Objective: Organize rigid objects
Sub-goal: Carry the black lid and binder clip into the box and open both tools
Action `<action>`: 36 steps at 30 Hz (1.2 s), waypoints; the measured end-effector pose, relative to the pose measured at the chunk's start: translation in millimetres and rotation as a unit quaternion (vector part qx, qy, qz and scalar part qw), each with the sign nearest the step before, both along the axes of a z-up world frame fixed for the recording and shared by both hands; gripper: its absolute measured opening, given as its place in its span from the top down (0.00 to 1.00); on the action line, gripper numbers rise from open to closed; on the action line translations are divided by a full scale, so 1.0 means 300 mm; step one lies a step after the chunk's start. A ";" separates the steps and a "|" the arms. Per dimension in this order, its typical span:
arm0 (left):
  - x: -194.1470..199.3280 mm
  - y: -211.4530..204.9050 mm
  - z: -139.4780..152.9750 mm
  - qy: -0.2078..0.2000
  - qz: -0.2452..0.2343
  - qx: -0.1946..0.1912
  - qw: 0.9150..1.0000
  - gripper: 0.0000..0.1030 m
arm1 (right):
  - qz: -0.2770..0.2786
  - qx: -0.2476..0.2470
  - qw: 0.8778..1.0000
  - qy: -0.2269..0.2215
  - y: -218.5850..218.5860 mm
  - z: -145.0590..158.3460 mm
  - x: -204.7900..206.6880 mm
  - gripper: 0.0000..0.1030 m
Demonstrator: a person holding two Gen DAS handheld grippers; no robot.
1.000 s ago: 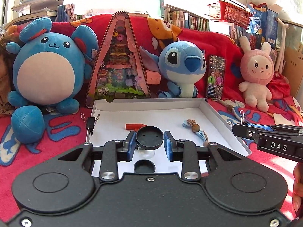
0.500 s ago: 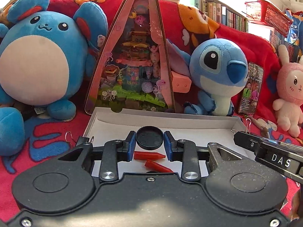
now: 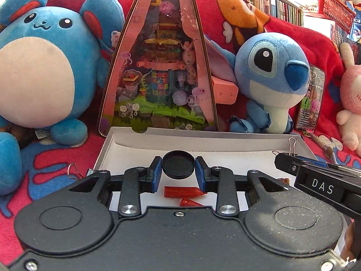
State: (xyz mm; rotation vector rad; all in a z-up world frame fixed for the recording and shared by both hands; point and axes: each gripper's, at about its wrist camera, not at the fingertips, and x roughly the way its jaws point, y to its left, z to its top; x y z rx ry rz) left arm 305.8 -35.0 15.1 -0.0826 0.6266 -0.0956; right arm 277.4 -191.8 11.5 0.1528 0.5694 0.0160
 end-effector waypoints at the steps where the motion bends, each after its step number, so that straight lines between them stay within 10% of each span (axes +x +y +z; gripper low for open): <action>1: 0.002 -0.001 -0.002 0.002 0.001 0.002 1.000 0.71 | 0.001 -0.001 1.000 0.002 0.002 -0.001 0.003 0.65; 24: 0.046 -0.010 -0.031 0.044 -0.003 0.013 0.999 0.68 | -0.005 0.059 0.997 0.054 -0.036 -0.047 0.052 0.62; 31: 0.033 -0.023 -0.024 0.043 -0.016 0.018 0.999 0.54 | -0.007 0.064 0.997 0.047 -0.042 -0.039 0.044 0.45; 34: 0.012 -0.018 -0.001 0.022 -0.008 0.015 1.000 0.21 | -0.010 0.061 0.997 0.039 -0.041 -0.026 0.031 0.39; 36: -0.012 -0.004 0.022 0.000 -0.005 0.005 1.000 0.16 | -0.007 0.055 0.998 0.027 -0.039 -0.011 0.018 0.33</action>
